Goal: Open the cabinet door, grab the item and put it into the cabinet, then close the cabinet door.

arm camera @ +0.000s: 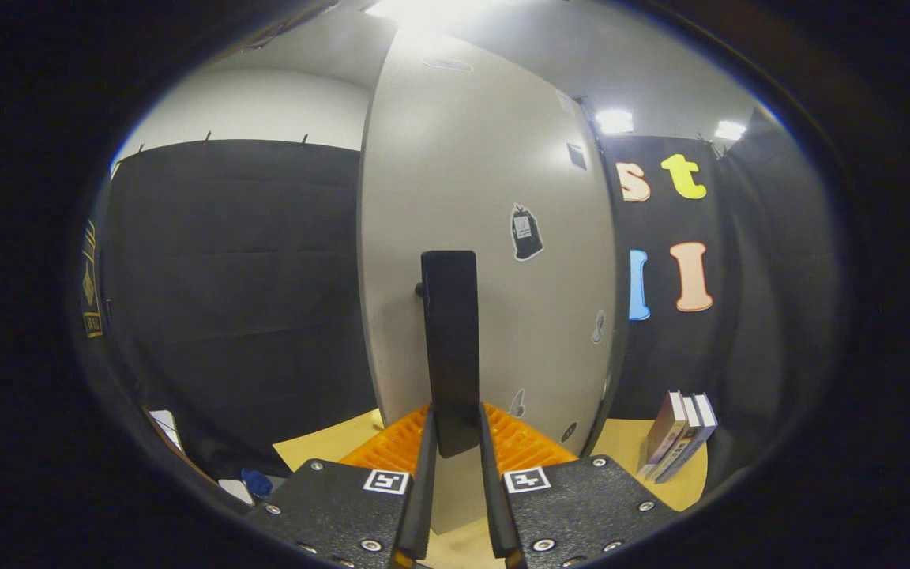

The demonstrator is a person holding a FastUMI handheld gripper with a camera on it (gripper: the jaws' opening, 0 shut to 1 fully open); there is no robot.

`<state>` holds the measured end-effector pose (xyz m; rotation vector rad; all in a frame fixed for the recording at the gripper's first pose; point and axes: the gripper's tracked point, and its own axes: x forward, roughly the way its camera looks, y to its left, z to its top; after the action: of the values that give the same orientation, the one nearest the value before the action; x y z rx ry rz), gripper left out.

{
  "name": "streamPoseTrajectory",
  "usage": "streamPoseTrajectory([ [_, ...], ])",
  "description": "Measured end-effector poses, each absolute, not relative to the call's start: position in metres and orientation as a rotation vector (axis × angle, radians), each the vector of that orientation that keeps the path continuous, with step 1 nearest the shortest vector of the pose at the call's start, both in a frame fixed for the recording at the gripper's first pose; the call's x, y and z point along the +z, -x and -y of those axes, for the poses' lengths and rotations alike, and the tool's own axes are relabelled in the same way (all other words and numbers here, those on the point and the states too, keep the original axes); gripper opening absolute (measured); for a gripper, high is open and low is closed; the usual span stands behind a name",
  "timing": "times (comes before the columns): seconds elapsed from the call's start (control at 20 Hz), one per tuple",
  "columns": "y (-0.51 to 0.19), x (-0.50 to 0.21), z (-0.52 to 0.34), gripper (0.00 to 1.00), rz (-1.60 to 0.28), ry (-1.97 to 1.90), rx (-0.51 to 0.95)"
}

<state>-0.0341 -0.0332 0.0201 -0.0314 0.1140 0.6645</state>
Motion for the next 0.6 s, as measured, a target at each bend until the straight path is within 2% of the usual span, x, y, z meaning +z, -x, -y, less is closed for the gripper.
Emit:
streamPoseTrajectory([
  [0.6,0.024,0.029,0.119,0.29,-0.061,-0.051,0.389],
])
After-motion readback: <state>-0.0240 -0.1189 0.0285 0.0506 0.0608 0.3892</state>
